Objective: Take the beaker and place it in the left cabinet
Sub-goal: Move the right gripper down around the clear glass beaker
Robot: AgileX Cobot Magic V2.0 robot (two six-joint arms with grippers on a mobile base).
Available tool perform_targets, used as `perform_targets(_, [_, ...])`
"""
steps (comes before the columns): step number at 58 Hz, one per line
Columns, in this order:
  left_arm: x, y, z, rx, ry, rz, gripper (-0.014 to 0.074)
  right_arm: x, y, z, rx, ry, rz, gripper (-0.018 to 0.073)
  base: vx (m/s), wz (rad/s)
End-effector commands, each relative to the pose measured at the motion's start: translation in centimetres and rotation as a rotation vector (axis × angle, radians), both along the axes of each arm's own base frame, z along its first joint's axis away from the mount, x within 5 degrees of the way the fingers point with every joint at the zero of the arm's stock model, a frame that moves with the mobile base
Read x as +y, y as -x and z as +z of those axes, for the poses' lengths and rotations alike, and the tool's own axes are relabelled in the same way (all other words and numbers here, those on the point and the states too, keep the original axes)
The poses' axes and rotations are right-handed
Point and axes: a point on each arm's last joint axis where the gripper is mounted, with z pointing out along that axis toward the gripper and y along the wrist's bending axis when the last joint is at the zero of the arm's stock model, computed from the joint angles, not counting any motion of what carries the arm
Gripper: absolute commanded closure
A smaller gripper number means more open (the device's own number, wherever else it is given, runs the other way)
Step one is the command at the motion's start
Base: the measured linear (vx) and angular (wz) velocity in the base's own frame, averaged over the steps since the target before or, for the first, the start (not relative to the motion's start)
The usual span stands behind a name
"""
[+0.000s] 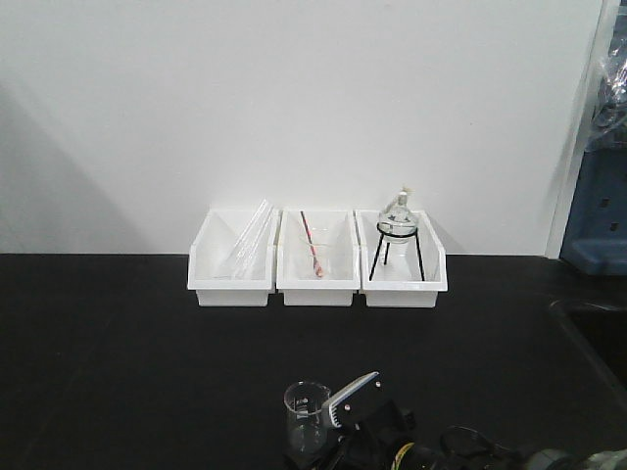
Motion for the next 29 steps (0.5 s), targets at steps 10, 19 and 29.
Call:
perform_targets(10, [0.0, 0.1, 0.3, -0.084, 0.022, 0.001, 0.0595, 0.8, -2.0, 2.8, -0.097, -0.113, -0.049, -0.0041, 0.0, 0.0])
perform_targets(19, [0.0, 0.1, 0.3, -0.084, 0.022, 0.001, 0.0595, 1.3, -2.9, 2.4, -0.097, -0.118, -0.051, -0.004, 0.0, 0.0])
perform_targets(29, [0.0, 0.1, 0.3, -0.084, 0.022, 0.001, 0.0595, 1.7, -3.9, 2.0, -0.094, -0.109, -0.056, -0.0036, 0.0, 0.0])
